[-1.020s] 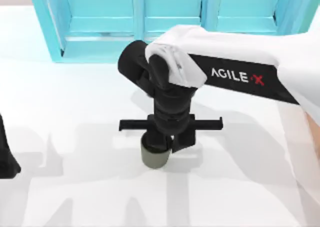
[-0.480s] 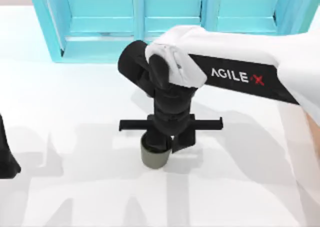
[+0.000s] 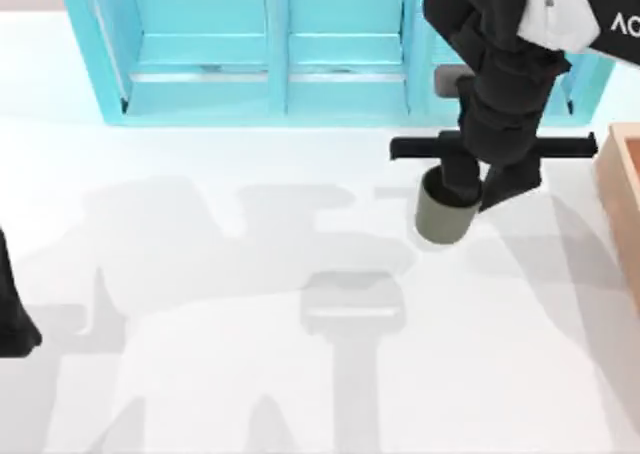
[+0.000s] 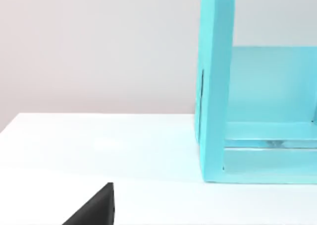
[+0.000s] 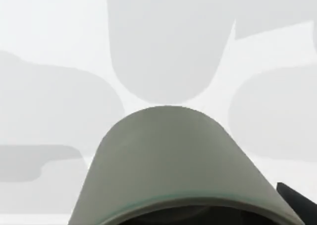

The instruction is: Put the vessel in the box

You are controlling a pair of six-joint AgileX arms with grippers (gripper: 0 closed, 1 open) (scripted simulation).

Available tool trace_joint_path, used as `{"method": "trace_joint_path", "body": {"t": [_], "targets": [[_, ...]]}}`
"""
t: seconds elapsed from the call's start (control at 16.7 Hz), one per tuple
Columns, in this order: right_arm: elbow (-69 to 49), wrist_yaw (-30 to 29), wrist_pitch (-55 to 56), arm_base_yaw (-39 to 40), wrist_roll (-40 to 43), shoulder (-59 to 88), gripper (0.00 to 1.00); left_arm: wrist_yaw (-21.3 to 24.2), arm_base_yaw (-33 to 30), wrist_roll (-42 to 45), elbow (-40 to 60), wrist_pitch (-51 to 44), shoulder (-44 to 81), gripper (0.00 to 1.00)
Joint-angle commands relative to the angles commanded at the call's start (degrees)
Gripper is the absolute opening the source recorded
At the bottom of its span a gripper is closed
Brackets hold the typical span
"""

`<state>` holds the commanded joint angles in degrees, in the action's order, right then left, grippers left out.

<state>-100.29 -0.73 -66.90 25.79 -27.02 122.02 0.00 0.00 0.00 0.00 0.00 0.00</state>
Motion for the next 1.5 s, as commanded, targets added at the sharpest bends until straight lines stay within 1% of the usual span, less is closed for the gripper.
{"method": "trace_joint_path", "body": {"t": [0.48,0.66,0.84,1.14,1.32,1.5], "targets": [[4.64,-1.35,-8.18,-34.69,35.20,-15.31,0.00,0.00,0.00,0.00,0.00,0.00,0.00,1.00],[6.75,-1.86,-10.25,-43.59,44.10,-19.10,0.00,0.00,0.00,0.00,0.00,0.00,0.00,1.00],[7.94,-2.10,-11.05,-47.11,47.63,-20.86,0.00,0.00,0.00,0.00,0.00,0.00,0.00,1.00],[7.95,-2.16,-10.74,-46.91,47.57,-20.63,0.00,0.00,0.00,0.00,0.00,0.00,0.00,1.00],[12.03,-2.03,-6.78,-46.67,47.17,-20.63,0.00,0.00,0.00,0.00,0.00,0.00,0.00,1.00],[18.63,-2.09,-0.02,-46.24,46.70,-20.50,0.00,0.00,0.00,0.00,0.00,0.00,0.00,1.00]]}}
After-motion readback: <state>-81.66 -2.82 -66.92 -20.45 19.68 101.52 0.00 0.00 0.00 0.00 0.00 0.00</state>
